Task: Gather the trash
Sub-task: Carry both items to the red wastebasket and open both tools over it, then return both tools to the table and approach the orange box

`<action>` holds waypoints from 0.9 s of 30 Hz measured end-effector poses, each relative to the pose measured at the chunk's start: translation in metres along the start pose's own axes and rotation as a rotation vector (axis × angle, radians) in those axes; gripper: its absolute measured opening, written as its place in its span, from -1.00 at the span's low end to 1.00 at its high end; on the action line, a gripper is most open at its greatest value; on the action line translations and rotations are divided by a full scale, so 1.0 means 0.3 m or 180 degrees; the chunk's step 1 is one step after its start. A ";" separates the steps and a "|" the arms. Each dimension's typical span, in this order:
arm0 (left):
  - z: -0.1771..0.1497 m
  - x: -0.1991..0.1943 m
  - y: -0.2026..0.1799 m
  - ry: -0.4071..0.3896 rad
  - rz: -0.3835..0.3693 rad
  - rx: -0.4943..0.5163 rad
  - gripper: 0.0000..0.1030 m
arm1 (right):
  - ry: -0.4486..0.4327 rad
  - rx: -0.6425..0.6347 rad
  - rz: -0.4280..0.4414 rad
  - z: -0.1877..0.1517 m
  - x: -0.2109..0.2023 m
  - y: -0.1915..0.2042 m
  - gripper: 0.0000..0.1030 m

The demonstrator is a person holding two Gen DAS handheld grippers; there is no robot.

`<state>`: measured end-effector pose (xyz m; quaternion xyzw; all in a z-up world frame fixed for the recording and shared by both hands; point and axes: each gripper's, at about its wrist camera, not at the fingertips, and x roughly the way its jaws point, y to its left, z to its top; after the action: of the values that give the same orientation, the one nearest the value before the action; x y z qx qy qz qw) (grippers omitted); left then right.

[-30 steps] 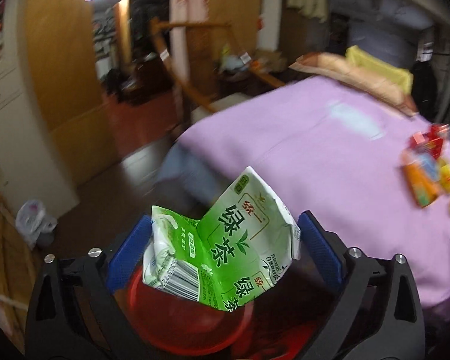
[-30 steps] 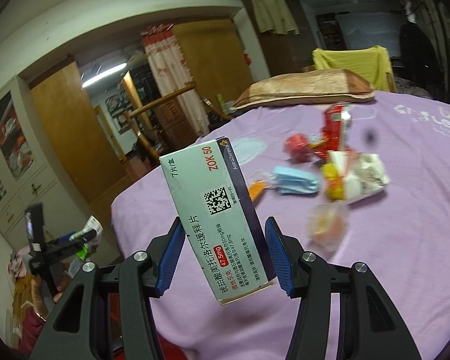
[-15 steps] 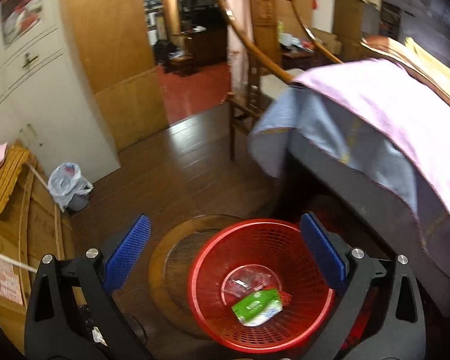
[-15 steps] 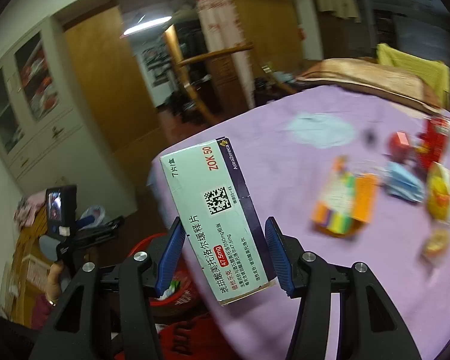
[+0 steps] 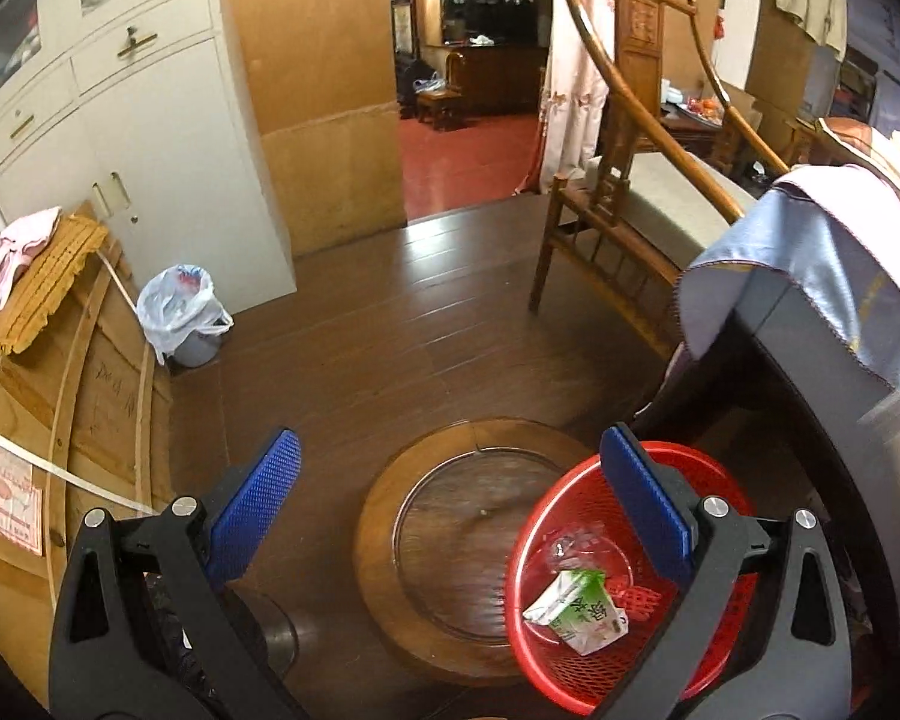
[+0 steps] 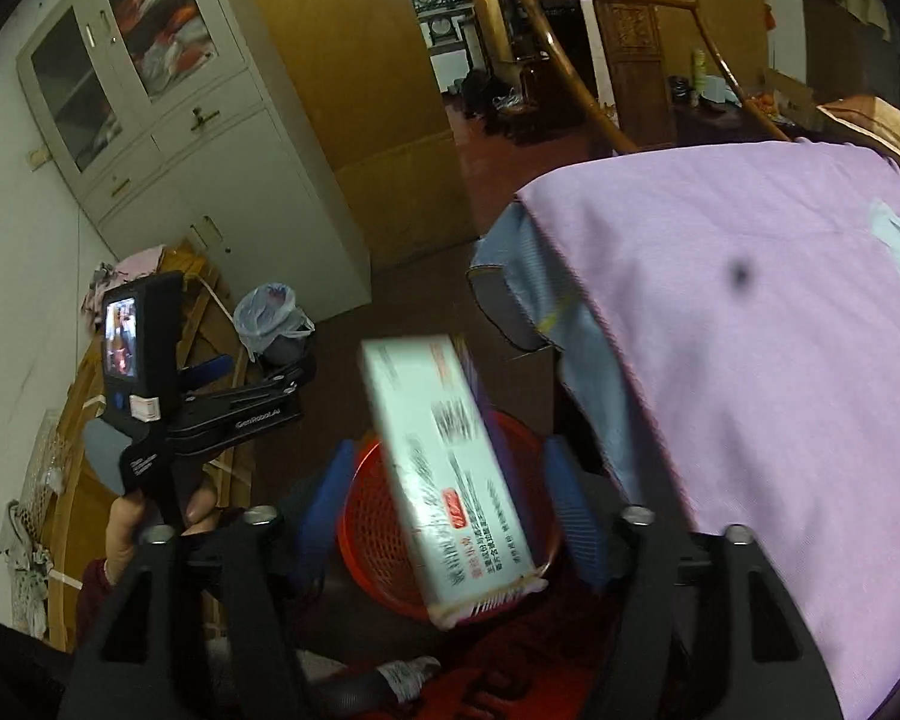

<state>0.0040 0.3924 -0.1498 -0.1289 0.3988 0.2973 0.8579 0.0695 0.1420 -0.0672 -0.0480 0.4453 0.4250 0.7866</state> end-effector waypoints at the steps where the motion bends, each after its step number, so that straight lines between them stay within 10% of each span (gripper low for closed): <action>1: 0.000 0.004 0.006 0.0011 0.0002 -0.0010 0.87 | -0.0016 -0.0011 -0.0011 0.005 0.001 0.003 0.37; 12: -0.001 -0.016 -0.048 0.0050 -0.0106 0.0073 0.87 | -0.0182 0.0164 -0.0110 -0.002 -0.067 -0.075 0.42; 27: -0.015 -0.417 -0.394 -0.0526 -0.0412 0.0751 0.87 | -0.1079 0.0522 -0.0286 -0.175 -0.526 -0.246 0.62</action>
<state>0.0106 0.2460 -0.0596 -0.0276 0.3499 0.2021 0.9143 0.0492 -0.0274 -0.0040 0.0687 0.3370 0.3537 0.8698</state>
